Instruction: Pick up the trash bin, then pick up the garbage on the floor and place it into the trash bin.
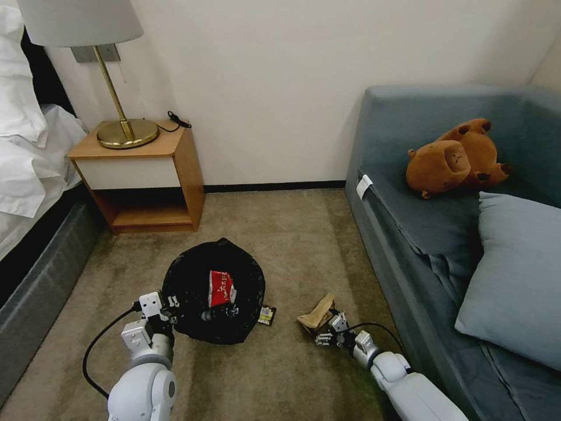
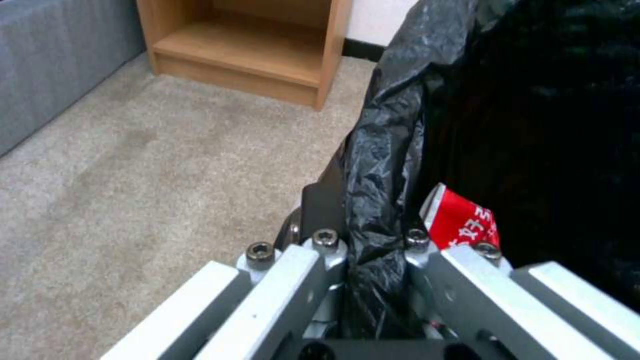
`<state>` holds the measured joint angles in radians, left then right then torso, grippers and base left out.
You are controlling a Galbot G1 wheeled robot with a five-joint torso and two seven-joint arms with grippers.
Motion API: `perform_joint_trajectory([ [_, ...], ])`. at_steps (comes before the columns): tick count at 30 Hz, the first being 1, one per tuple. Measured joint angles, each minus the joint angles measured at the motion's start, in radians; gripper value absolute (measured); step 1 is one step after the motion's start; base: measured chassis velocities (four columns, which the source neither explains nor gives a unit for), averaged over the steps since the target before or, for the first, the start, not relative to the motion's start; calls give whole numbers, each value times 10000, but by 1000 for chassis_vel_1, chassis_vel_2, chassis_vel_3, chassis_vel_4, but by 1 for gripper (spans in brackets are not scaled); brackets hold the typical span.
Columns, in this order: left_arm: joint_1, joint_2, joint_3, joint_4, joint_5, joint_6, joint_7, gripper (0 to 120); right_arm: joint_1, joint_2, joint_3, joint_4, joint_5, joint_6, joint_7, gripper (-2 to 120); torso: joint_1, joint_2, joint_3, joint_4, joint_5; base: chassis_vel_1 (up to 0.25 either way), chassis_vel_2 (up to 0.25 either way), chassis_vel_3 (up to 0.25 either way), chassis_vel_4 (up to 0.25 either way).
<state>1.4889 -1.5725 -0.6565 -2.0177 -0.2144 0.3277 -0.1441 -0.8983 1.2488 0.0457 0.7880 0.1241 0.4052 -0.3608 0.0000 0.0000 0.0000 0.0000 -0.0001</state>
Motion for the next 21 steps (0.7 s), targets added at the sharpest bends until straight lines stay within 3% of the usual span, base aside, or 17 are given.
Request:
perform_joint_trajectory([
  [8, 90, -13, -3, -54, 35, -29, -2, 1, 98, 201, 90, -207, -2, 135, 25, 97, 0, -1, 0, 0, 0, 0, 0, 0, 0],
  [13, 160, 12, -47, -107, 14, -64, 1, 1, 138, 385, 176, -349, -74, 252, 38, 73, 0, 0, 0, 0, 1, 0, 0, 0, 0],
  [18, 161, 25, -60, -117, -5, -67, 4, 1, 117, 432, 209, -355, -108, 297, 53, 61, 0, 0, 0, 1, 0, 0, 0, 0, 0],
  [21, 155, 14, -37, -119, -8, -71, 6, 1, 77, 453, 250, -355, -134, 333, 88, 45, 0, 0, 0, 0, 0, 0, 0, 0, 0],
])
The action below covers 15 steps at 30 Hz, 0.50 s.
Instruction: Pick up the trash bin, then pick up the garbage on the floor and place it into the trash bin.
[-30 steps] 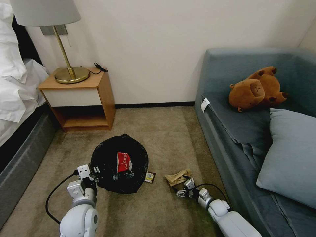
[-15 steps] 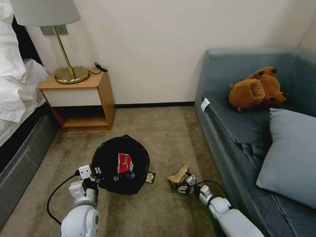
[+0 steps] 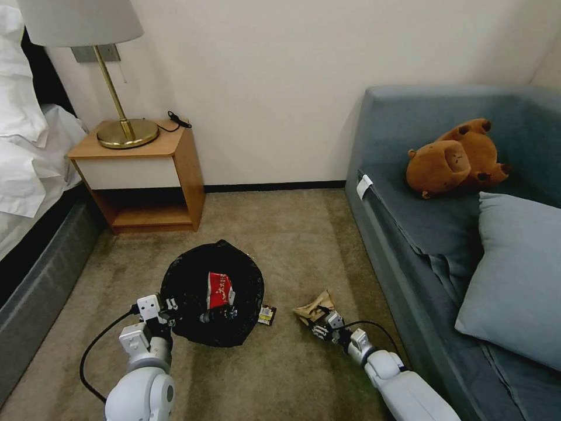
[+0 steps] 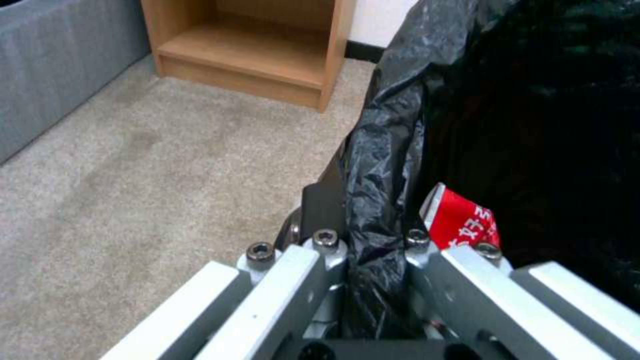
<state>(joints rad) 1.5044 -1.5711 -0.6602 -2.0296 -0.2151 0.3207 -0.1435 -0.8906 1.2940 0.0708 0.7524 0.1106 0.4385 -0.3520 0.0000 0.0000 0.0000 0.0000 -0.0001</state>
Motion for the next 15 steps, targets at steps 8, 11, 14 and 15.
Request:
perform_joint_trajectory([
  [8, -9, -8, 9, 0, 0, -17, 3, 1, -46, -5, 87, -12, -38, 99, 19, 16, 0, 0, 0, 0, 0, 0, 0, 0, 0],
  [11, -9, -9, 11, 0, 0, -19, 4, 1, -58, -5, 100, -19, -44, 145, 20, 6, 0, 0, 0, 0, 0, 0, 0, 0, 0],
  [14, -8, -10, 11, 0, -2, -23, 6, 1, -59, -5, 118, -21, -46, 192, 21, 0, 0, 0, 0, 0, 1, 0, 0, 0, 0],
  [15, -8, -10, 11, 0, -2, -23, 6, 1, -59, -5, 118, -21, -46, 192, 21, 0, 0, 0, 0, 0, 1, 0, 0, 0, 0],
])
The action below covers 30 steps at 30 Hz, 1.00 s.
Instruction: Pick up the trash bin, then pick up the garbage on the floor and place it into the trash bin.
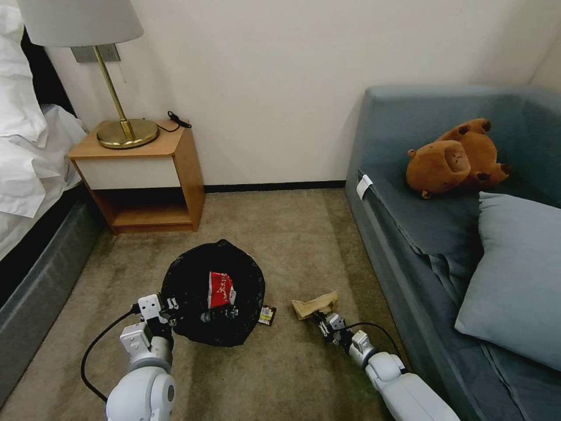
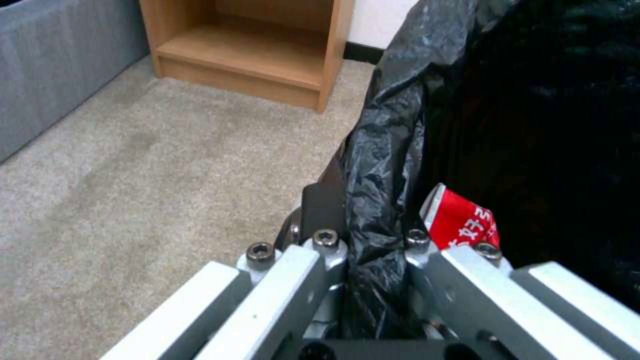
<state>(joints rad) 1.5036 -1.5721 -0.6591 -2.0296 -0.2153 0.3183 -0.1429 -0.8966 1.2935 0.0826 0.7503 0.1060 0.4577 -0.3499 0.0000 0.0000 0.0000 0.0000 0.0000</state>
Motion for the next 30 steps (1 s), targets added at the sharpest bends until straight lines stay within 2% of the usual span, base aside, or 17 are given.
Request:
perform_joint_trajectory([
  [18, -21, -44, 105, 49, 99, -13, 6, 1, -466, -464, 426, 1264, 414, 124, 19, 0, 0, 1, 0, -1, 0, 0, 0, 0, 0],
  [23, -26, -56, 140, 56, 140, -16, 3, 1, -595, -581, 449, 1607, 527, -5, 369, 0, 0, 1, 0, -1, 0, 0, 0, 0, 0],
  [26, -23, -76, 209, 58, 186, -22, 1, 1, -604, -589, 455, 1686, 579, -177, 528, 7, 0, 0, 0, 0, 0, 0, 0, 0, 0],
  [28, -10, -91, 238, 48, 213, -26, 0, 1, -537, -560, 426, 1684, 602, -362, 682, 20, 0, 0, 0, -1, 0, 0, 0, 0, 0],
  [29, -10, -91, 238, 48, 213, -26, 0, 1, -537, -560, 426, 1684, 602, -362, 682, 20, 0, 0, 0, -1, 0, 0, 0, 0, 0],
  [30, 7, -90, 235, 29, 216, -27, -3, 1, -477, -547, 400, 1664, 616, -478, 755, 25, 0, 0, 0, 0, 0, 0, 0, 0, 0],
])
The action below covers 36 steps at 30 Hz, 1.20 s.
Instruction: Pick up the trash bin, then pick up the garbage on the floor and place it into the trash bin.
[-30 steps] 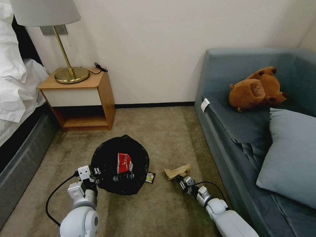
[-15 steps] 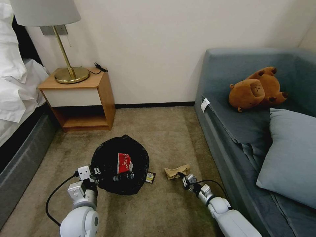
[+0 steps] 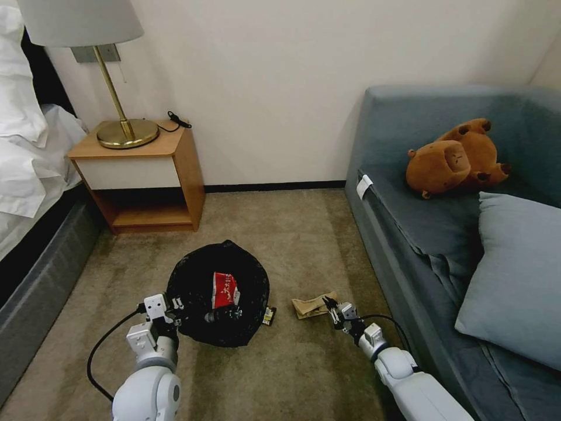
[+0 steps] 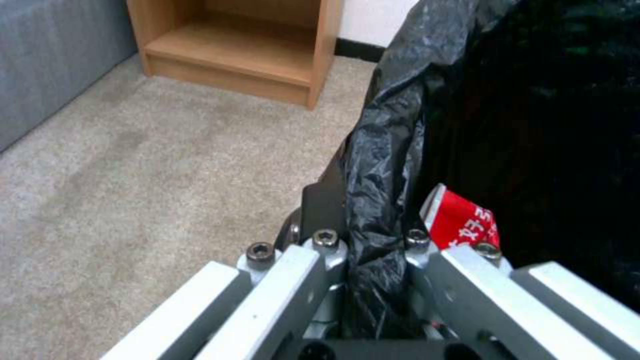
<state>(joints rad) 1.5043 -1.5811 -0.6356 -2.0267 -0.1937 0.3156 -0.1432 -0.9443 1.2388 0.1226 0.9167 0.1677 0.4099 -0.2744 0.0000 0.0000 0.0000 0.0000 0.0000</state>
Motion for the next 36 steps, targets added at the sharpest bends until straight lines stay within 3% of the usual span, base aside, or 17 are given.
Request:
perform_joint_trajectory([
  [4, 55, 21, -40, -56, -2, -3, -3, 1, 142, -12, -106, -11, 13, -312, 244, 42, 0, 0, 0, 1, 0, 0, 0, 0, 0],
  [7, 66, 24, -45, -67, -4, -5, -3, 1, 188, -27, -147, 23, 13, -476, 384, 47, 0, 0, 0, 0, 0, 0, 0, 0, 0],
  [19, 15, -34, 55, -49, 82, -7, -29, 1, 262, -9, -847, 572, 901, -2395, 1928, 96, 1, 0, 0, -1, 0, 0, 0, 0, 0],
  [28, 74, -51, 36, 0, 132, -23, -29, 1, 639, 464, -1242, 251, 1971, -3090, 2632, 100, 0, 0, 0, 1, 0, 0, 0, 0, 0],
  [36, 96, -49, 0, 13, 135, -48, -23, 1, 878, 867, -1056, -471, 1591, -3212, 2969, 100, 0, 0, 0, 0, -1, 0, 0, 0, 0],
])
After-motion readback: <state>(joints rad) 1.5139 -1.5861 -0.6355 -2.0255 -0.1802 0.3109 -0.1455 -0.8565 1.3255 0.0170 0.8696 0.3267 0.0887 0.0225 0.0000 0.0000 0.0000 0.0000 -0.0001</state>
